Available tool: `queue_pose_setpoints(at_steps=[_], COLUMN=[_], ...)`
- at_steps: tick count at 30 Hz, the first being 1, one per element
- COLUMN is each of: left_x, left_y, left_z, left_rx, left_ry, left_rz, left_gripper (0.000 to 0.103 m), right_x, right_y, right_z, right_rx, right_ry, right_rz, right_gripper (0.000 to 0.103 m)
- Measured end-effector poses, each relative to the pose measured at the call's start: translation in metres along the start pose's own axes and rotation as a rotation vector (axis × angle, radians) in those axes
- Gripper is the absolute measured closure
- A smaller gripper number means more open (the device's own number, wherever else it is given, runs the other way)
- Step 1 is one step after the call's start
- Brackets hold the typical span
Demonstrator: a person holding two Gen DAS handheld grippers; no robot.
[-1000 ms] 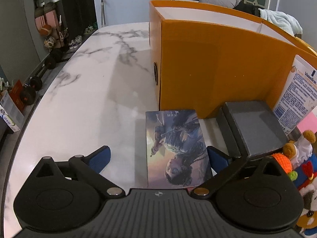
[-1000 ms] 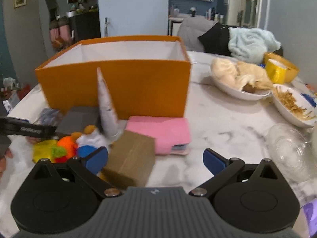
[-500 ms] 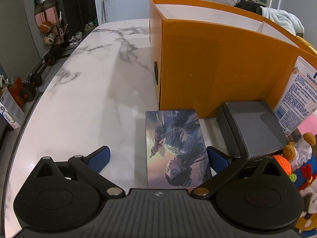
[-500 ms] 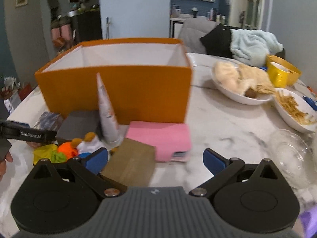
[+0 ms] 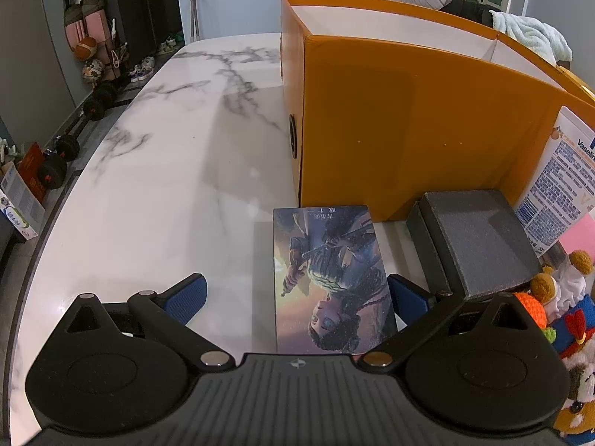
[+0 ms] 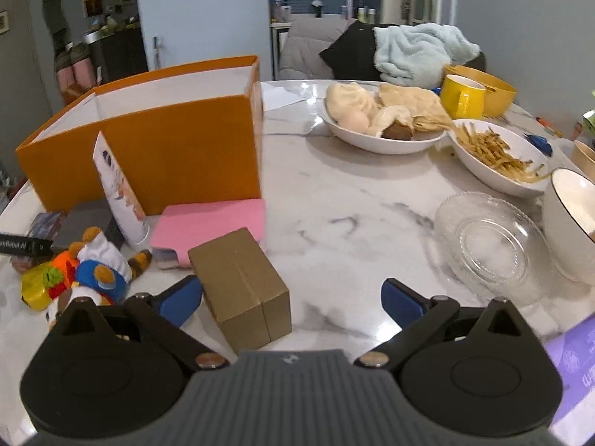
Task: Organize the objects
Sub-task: 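Move the left gripper to the book while the right moves to the small cardboard box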
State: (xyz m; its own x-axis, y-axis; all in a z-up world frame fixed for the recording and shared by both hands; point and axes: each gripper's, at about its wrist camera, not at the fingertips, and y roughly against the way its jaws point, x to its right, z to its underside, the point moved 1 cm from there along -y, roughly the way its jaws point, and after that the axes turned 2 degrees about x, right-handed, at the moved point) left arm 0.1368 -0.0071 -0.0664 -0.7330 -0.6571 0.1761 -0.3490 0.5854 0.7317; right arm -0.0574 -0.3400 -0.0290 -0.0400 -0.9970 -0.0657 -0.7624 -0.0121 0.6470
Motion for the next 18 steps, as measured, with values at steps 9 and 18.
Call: queue_pose_setpoints(at_steps=[9,18], left_x=[0.001,0.003], left_y=[0.002,0.005], left_z=[0.000,0.002], left_rx=[0.010,0.052], left_ry=[0.006,-0.005], left_rz=[-0.001,0.013], left_gripper=[0.000,0.009], right_x=[-0.015,-0.010], right_y=[-0.032,-0.034], right_z=[0.001,0.005], right_rx=[-0.006,-0.004], right_ry=[0.060,0.040], right_rz=[-0.111,-0.114], right_gripper=[0.002,0.016])
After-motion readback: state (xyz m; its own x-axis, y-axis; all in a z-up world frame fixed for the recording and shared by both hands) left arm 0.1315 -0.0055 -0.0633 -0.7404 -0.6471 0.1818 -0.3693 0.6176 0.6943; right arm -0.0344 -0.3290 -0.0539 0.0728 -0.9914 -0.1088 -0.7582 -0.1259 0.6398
